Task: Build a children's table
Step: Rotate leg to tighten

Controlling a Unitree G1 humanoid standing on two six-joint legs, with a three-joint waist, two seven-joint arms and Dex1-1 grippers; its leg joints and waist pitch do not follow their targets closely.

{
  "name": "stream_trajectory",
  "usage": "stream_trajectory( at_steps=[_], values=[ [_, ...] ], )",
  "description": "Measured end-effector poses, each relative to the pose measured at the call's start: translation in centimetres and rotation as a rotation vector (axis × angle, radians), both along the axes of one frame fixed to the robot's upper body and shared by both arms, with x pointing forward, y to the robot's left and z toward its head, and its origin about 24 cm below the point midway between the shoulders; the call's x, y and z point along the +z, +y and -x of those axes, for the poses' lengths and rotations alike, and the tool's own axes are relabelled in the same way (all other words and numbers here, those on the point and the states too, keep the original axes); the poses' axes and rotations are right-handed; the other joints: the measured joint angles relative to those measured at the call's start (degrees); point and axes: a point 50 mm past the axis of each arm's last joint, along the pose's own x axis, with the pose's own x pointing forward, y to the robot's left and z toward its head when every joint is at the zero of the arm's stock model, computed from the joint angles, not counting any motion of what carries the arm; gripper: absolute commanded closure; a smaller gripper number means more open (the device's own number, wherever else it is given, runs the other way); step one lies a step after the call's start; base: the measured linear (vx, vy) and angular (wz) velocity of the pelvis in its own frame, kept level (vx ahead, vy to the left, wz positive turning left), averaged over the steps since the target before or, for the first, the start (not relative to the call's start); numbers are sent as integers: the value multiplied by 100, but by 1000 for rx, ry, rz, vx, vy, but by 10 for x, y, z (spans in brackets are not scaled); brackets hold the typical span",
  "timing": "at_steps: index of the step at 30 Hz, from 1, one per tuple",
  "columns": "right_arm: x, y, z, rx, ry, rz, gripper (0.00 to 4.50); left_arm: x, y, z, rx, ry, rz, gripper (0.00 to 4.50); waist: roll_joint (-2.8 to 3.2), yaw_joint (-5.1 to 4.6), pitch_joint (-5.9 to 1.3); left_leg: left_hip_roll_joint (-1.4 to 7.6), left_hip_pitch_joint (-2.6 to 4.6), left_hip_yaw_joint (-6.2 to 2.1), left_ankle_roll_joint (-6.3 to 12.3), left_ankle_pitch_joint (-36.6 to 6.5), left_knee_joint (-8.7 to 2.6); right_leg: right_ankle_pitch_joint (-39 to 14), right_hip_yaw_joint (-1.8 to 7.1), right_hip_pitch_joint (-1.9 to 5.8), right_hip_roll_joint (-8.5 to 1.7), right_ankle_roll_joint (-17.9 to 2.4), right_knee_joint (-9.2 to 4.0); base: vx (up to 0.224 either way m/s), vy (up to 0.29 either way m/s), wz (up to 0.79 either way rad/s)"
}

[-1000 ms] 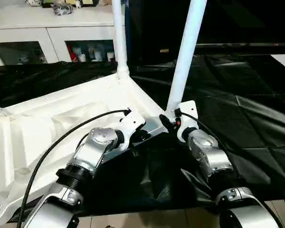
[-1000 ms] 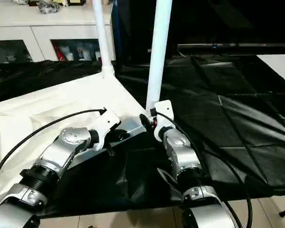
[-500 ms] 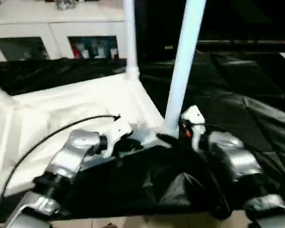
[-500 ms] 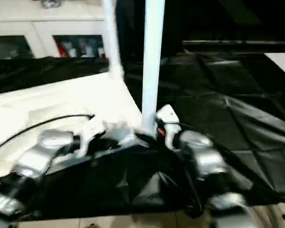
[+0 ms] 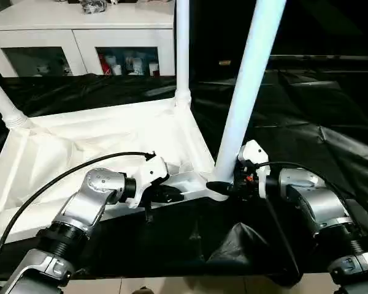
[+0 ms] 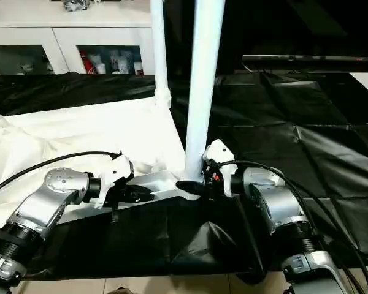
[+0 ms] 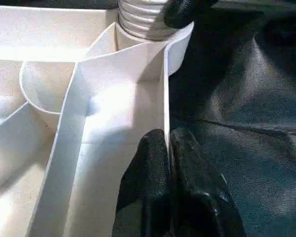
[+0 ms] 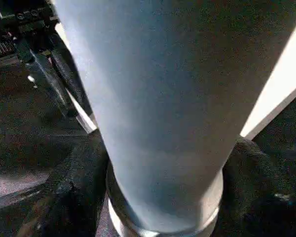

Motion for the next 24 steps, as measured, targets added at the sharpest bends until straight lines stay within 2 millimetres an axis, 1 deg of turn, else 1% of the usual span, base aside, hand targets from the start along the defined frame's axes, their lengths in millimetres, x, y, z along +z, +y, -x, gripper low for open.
stream_trajectory(
  at_steps=[1, 2, 9, 12, 15, 19, 20, 22, 24],
  values=[
    [0, 0, 0, 1, 0, 1, 170, 0, 0, 0, 0, 0, 0, 450, 0, 1, 0, 0, 0, 0, 0, 0, 0, 0, 0, 0, 0, 0, 0, 0, 0, 0],
    [0, 0, 0, 1, 0, 2, 173, 0, 0, 0, 0, 0, -1, 450, 0, 1, 0, 0, 0, 0, 0, 0, 0, 0, 0, 0, 0, 0, 0, 0, 0, 0],
    [-1, 1, 1, 10, 2, 13, 178, 0, 0, 0, -3, 2, -1, 450, 0, 4, 0, 0, 1, 0, 0, 0, 0, 0, 0, 1, 0, 0, 0, 0, 0, 0],
    [-2, 2, -1, -30, 5, -10, 180, 0, 1, -1, 14, -1, -4, 450, -1, -1, -1, 0, 3, 0, 0, 0, 2, 0, 0, 1, 0, 0, 4, 0, 0, 0],
    [-10, 9, -9, -200, 2, -54, 180, -3, -3, -7, 108, -2, 4, 450, -5, -35, -3, -1, 28, 0, -5, 2, 4, 6, 2, 20, 0, -7, 11, 0, 0, 0],
    [-13, 19, -23, -479, -2, -88, 180, -3, -20, -20, 223, -17, -6, 450, -5, -136, -3, -3, 36, 0, -13, 5, 4, 11, 5, 28, 0, 12, 3, 0, 0, 0],
    [-14, 21, -25, -519, -2, -90, 180, -3, -23, -21, 237, -15, -4, 450, -5, -153, -3, -4, 38, 0, -13, 6, 3, 12, 5, 32, 0, 13, 1, 0, 0, 0],
    [-14, 31, -32, -643, -8, -87, 180, -3, -35, -28, 303, -12, -4, 450, -3, -161, -3, -4, 39, -1, -14, 6, 3, 19, 6, 35, -1, 13, 2, 0, 0, 0],
    [-14, 34, -36, -702, -13, -75, 180, -3, -41, -30, 329, -14, -9, 450, -2, -162, -4, -5, 39, -1, -14, 6, 2, 21, 6, 37, -1, 14, 0, 0, 0, 0]
  ],
)
